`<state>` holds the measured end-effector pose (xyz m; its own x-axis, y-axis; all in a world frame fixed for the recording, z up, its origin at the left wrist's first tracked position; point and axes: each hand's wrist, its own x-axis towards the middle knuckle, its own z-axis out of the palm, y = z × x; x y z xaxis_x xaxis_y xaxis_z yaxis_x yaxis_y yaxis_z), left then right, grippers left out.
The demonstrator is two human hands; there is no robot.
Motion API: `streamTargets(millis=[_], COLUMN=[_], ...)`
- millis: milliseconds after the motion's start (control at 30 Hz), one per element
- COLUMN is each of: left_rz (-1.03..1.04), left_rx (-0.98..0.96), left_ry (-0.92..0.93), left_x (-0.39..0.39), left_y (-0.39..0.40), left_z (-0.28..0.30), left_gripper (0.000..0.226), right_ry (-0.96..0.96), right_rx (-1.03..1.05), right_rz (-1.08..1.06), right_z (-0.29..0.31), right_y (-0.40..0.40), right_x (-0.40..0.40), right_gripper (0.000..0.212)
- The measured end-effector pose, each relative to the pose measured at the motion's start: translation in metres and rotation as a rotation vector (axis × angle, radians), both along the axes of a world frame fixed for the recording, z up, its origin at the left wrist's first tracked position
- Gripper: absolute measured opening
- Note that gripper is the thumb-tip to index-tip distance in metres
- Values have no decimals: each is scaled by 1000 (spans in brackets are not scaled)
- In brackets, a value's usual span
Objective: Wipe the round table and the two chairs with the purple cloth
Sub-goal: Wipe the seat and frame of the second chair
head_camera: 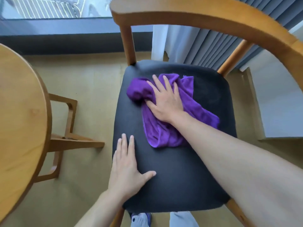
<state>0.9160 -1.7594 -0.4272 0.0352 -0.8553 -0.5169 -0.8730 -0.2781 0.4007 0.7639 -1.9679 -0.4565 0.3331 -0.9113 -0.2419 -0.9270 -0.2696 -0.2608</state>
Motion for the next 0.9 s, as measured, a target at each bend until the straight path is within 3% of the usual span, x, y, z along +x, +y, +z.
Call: streamTargets(millis=[100,333,433,533,600,700,767,900], left_rz=[-49,-116,-82,35,98,145,162,162], left_rx=[-13,61,109,173,187,104,63,33], left_ry=[-101,-129,-93,-25,19,77,69,1], left_x=[2,2,-1,-7,-12,-18,-22,-31], left_y=[-2,-8,-18,-34,-33,-2,25,61], left_z=[-8,3,22,50,71,102,119,134], left_gripper=[140,134,109,66,54,50,48,43], right_ry=[-14,-121,-169,-137,-157,-308,-331,-234], right_rx=[-33,-28,-50,-33,-24,-34,-48,-33], right_rz=[-76,402,521,672,545,53,-164,-69], right_z=[-4,4,11,17,20,19,17,10], right_y=[11,92,99,60,25,-12,-13,34], right_x=[31,10,-9,-15,-9,10,34,73], right_gripper=[74,62,61,68,62,46,43,41])
